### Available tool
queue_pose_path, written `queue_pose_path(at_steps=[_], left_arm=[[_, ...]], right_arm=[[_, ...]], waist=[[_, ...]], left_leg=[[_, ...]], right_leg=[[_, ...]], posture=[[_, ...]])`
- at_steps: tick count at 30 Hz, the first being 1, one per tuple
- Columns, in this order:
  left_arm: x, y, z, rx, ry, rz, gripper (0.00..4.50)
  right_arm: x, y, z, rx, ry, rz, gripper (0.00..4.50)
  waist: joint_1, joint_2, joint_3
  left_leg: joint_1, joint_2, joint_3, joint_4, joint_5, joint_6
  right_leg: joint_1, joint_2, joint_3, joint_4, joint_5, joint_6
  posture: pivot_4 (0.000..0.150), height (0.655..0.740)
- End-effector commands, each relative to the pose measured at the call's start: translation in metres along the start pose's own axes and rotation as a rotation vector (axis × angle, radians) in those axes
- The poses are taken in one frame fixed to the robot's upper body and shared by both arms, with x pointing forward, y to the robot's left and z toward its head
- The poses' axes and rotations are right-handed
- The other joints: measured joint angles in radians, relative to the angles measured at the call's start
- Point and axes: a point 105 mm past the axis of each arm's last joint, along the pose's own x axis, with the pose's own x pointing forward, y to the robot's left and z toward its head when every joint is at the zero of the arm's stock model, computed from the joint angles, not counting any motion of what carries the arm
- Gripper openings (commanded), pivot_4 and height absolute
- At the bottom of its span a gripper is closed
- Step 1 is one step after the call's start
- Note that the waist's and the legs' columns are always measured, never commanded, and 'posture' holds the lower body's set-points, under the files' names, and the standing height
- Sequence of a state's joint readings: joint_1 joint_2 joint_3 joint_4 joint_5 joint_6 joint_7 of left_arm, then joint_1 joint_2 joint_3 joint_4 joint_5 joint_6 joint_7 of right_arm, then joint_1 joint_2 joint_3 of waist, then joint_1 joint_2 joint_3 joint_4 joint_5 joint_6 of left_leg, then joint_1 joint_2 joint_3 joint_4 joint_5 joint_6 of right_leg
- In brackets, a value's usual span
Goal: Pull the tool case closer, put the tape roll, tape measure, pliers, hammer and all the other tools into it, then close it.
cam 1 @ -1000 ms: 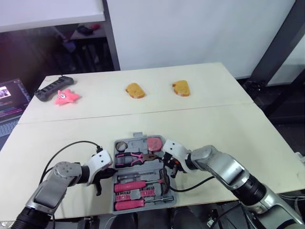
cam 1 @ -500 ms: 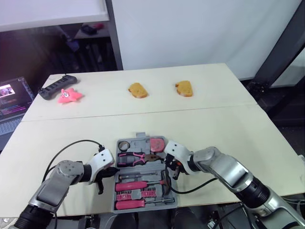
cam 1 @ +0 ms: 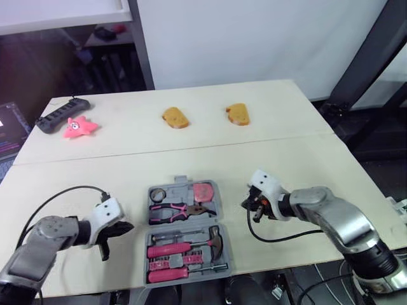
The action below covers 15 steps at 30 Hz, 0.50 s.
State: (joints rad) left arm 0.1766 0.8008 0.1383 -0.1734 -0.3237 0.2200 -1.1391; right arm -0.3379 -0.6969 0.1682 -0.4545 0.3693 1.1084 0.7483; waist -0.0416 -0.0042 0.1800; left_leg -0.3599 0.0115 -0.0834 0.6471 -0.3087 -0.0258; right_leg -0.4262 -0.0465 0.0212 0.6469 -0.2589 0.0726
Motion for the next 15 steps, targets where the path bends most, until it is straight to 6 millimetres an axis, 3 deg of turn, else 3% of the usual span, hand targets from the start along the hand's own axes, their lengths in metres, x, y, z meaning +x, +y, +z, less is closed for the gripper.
queue_pose_path(at_steps=[1,6,15], left_arm=[[-0.009,-0.034,0.017,-0.002,-0.21,-0.133,0.0],[0.002,-0.07,-0.001,-0.068,-0.215,-0.264,0.0],[0.032,-0.074,-0.029,-0.011,-0.2,-0.245,0.0]], right_arm=[[-0.003,0.016,0.011,0.009,-0.067,0.064,0.02],[0.003,0.016,0.002,0.034,-0.029,0.052,0.02],[0.003,0.024,0.013,0.052,-0.054,0.082,0.02]], waist=[[0.002,0.0,0.0],[0.011,-0.001,0.001],[0.026,-0.001,0.002]], left_leg=[[-0.001,0.0,0.0,0.0,0.0,0.0],[-0.002,-0.002,0.002,0.001,0.0,0.0],[-0.002,-0.002,0.002,0.002,0.001,-0.001]], right_leg=[[0.0,0.0,0.0,-0.001,0.0,0.0],[0.0,0.0,0.0,-0.003,-0.002,-0.003],[0.001,0.001,0.0,-0.002,0.0,-0.004]], posture=[[0.15,0.74],[0.15,0.74],[0.15,0.74]])
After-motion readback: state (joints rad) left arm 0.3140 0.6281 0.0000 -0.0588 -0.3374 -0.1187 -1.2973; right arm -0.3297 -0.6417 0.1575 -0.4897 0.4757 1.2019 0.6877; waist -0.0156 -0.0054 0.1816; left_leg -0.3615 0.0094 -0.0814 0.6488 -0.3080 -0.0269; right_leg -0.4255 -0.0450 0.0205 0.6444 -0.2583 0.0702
